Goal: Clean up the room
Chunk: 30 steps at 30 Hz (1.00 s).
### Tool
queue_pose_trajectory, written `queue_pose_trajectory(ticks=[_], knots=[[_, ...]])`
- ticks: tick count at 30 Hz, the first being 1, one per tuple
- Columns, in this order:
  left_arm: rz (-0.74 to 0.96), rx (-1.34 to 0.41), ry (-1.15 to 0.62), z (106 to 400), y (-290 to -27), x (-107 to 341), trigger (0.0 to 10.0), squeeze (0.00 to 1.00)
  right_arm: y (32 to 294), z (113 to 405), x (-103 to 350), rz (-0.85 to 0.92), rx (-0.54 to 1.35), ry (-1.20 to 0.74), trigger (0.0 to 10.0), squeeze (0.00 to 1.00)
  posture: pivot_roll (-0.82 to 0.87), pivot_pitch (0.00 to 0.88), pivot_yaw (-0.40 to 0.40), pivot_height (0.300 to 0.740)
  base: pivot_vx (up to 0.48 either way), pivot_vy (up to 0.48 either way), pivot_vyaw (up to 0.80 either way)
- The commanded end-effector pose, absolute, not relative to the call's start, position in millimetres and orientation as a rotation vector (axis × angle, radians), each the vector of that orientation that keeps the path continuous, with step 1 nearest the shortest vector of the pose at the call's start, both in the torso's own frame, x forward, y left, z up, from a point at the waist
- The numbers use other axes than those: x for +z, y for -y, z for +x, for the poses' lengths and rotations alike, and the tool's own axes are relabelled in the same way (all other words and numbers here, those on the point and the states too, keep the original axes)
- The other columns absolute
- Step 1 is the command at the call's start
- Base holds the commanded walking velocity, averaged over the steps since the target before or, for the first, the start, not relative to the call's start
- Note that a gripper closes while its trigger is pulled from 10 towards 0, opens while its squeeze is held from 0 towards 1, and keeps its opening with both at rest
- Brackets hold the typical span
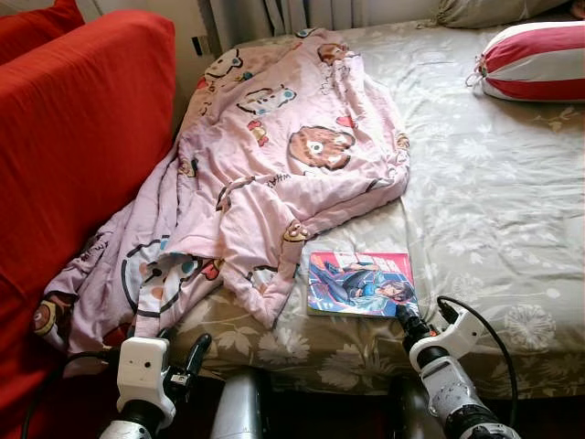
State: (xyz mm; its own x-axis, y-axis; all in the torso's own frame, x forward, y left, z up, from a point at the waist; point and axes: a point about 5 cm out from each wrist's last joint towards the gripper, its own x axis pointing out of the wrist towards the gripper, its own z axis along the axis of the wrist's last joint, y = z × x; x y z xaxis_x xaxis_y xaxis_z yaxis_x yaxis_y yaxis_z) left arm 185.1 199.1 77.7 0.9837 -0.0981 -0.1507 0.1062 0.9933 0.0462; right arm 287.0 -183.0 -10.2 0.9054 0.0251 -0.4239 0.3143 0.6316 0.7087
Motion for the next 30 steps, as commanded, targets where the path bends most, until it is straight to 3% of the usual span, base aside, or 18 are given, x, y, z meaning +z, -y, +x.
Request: queue_pose_trajectory(ticks=[1,2,3,12,24,30], knots=[[0.08,-0.078,-0.159,184.7,-207.2,77.8,10.0,0.0,159.4,276.4,-23.4,0.921,-0.126,-0.522,10.0,0.0,0.23,0.123,0.127,0.57,0.0,0.0,0.0],[0.08,-0.077,-0.157,185.7,-207.3,77.6,10.0,0.0,159.8,276.8,-22.8,0.917,-0.122,-0.517,2.8,0.0,0.22,0.118,0.126,0.57,0.0,0.0,0.0],[0.08,-0.077,-0.157,186.3,-207.3,77.4,10.0,0.0,160.1,277.1,-22.5,0.916,-0.122,-0.515,0.0,0.0,0.22,0.116,0.126,0.57,0.0,0.0,0.0],[0.079,-0.077,-0.147,192.9,-205.7,76.1,10.0,0.0,167.5,280.4,-19.0,0.881,-0.149,-0.485,0.0,0.0,0.21,0.093,0.116,0.57,0.0,0.0,0.0],[0.069,-0.07,-0.121,208.0,-203.9,73.2,10.0,0.0,187.5,279.7,-9.3,0.801,-0.268,-0.282,0.0,0.0,0.16,0.047,0.1,0.57,0.0,0.0,0.0],[0.059,-0.066,-0.095,220.4,-200.4,72.0,10.0,0.0,201.7,263.7,0.5,0.614,-0.322,-0.12,0.0,0.0,0.13,0.013,0.086,0.57,0.0,0.0,0.0]])
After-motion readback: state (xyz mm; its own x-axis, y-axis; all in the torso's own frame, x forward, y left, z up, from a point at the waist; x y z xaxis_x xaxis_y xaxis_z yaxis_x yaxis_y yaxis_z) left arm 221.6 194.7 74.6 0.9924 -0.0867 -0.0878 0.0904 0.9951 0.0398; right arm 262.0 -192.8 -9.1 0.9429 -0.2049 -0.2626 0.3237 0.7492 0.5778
